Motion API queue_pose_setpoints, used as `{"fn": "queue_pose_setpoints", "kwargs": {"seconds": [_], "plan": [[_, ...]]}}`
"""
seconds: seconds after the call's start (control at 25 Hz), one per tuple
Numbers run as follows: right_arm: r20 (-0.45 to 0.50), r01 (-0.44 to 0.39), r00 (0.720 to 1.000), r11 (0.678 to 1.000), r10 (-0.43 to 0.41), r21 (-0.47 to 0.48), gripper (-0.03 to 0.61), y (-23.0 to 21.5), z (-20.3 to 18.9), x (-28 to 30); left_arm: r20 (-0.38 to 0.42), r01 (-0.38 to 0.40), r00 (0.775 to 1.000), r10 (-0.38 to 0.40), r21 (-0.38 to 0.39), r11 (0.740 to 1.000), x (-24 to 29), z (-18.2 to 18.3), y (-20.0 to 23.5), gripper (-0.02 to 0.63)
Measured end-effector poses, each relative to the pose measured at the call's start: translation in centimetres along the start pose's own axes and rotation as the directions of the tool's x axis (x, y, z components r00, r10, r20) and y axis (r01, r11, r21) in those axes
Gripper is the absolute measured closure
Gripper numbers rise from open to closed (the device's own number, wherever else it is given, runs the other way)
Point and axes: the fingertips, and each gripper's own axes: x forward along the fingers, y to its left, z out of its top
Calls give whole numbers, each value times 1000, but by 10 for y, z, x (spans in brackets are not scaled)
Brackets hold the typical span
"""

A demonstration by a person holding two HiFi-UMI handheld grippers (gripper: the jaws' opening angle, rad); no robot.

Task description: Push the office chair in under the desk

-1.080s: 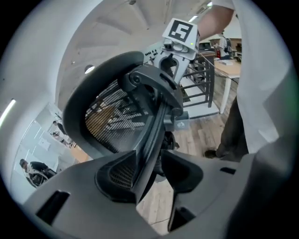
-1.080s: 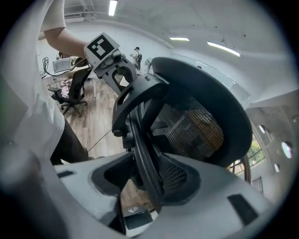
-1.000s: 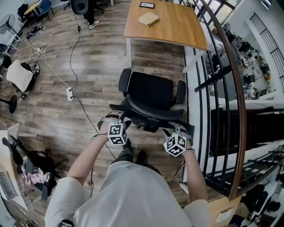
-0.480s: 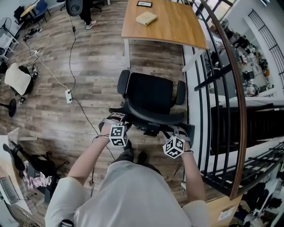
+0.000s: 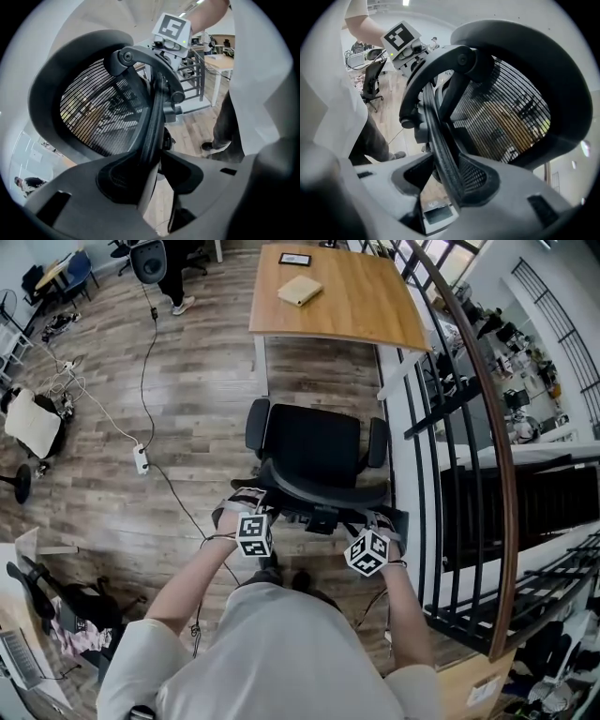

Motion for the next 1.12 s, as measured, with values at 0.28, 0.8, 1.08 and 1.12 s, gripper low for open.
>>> {"fn": "queue_pose_setpoints", "kwargs": {"seconds": [0.28,0.8,1.08,1.12], "plan": [[-17,44,999,998,-43,34,403,-31,-2,15,10,-11,1000,11,1,1000,19,1,29,465],[-56,54,997,995,-49,87,399,-91,1,34,23,-10,1000,10,14,1000,46,10,85,463],[-37,55,998,997,-53,60,399,-134,6,49,14,11,1000,-11,2,1000,65,12,126,465],[-34,52,998,997,-50,57,399,-139,6,51,11,15,1000,-15,-1,1000,67,13,130,465]]}}
